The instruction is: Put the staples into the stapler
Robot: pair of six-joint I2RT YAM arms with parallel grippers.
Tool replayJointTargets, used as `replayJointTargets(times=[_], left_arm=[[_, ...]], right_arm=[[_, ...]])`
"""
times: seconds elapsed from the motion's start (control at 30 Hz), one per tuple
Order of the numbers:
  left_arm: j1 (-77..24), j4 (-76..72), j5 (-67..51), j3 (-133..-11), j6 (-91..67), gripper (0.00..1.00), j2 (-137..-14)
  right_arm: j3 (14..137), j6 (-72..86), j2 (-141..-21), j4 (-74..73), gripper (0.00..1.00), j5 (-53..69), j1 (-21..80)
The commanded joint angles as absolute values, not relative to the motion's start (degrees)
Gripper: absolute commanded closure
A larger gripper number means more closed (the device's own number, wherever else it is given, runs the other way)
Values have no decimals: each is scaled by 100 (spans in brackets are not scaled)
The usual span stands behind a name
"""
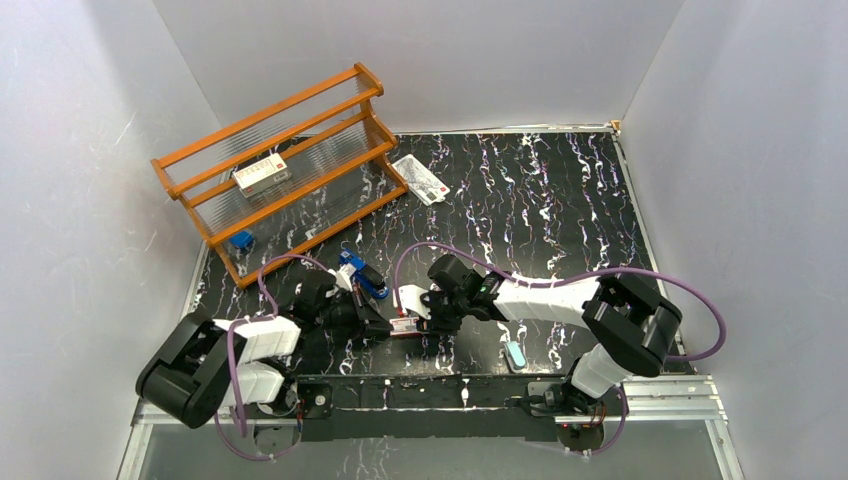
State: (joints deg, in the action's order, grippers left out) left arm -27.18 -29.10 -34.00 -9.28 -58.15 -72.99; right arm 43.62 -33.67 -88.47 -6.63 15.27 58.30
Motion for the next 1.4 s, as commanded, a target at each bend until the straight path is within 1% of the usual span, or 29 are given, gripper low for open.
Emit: replayJointTargets(times=[0.0, 0.23, 0.5, 0.8, 1.07, 1.17, 1.33, 1.37], left_arm=[[-2675, -2023, -3251, -1127, -5502, 100, -6902], [-2672, -1192, -3165, -1212, -5344, 100, -6456], [-2672, -871, -3068, -1280, -5282, 100, -6317], [-2672, -574, -2929, -1384, -5252, 100, -6190], [-2381, 226, -2753, -1581, -5306, 100, -5768], [-2060, 835, -2513, -1750, -5286, 100, -5586], [-1883, 1426, -2186, -1943, -5269, 100, -5540], [-1881, 1575, -2070, -2000, -5253, 100, -5552]], right_arm=[[4455, -3509, -8697, -1062, 63, 1411, 5839], [4495, -3600, -8757, -1364, 62, 1322, 5838], [4548, -3722, -8725, -1866, 62, 1165, 5811], [4399, -3640, -8391, -1999, 62, 963, 5756], [4411, -3411, -8291, -2123, 60, 817, 5680], [4432, -3201, -8257, -2101, 55, 793, 5666], [4506, -2879, -8354, -2132, 36, 876, 5664], [4515, -2857, -8372, -2123, 34, 936, 5666]])
